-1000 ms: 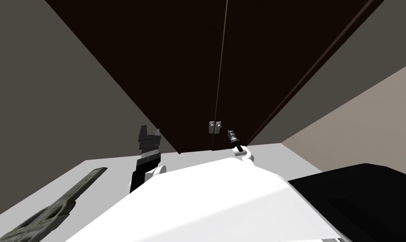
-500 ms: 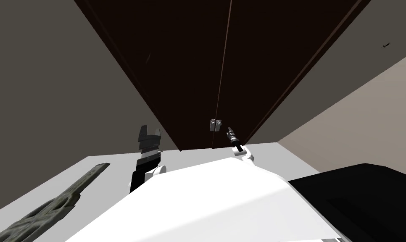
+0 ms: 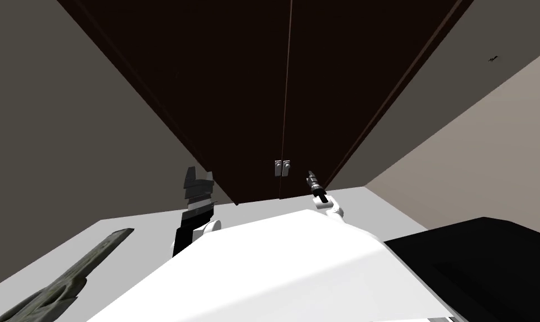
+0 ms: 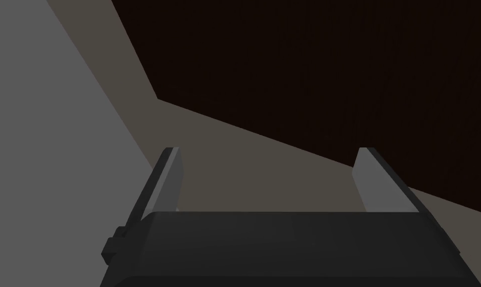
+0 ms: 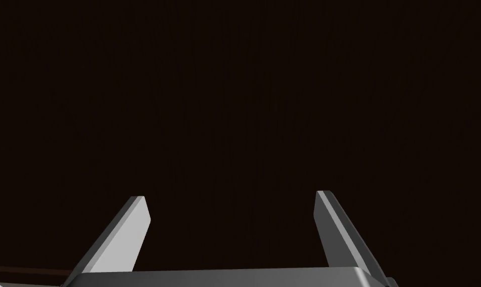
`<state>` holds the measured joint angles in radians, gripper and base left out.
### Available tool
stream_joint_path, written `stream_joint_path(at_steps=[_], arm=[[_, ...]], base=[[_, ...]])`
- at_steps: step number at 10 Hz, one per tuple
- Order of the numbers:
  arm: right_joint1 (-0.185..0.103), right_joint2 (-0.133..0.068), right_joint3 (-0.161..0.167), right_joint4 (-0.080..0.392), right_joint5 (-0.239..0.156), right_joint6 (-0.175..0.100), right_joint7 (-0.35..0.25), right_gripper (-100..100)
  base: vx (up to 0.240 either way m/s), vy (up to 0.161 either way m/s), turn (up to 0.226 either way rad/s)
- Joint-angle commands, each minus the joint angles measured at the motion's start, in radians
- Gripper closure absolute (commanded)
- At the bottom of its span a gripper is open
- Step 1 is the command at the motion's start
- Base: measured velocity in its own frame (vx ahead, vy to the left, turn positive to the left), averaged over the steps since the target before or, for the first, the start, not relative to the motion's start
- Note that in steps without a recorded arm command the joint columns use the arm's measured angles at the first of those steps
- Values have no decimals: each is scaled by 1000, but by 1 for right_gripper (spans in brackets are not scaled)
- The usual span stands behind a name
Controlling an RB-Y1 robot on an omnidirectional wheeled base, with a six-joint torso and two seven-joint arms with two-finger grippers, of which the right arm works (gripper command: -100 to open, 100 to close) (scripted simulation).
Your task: Pull the door open
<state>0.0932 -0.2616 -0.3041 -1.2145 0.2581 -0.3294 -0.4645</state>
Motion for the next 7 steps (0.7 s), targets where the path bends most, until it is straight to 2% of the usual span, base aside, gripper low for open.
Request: stream_joint_path(at_steps=[1,5,6,7], arm=[[-11,4,5,3,0,-3,2,-100],[-55,35,50,-10,7,-13,5,-100],[-55,29,38,9,5,-20,7,-100],[-55,29,38,9,5,-20,7,100]], base=[[198,13,81],[205,78,146],[87,55,23],[-9,-7,-22]])
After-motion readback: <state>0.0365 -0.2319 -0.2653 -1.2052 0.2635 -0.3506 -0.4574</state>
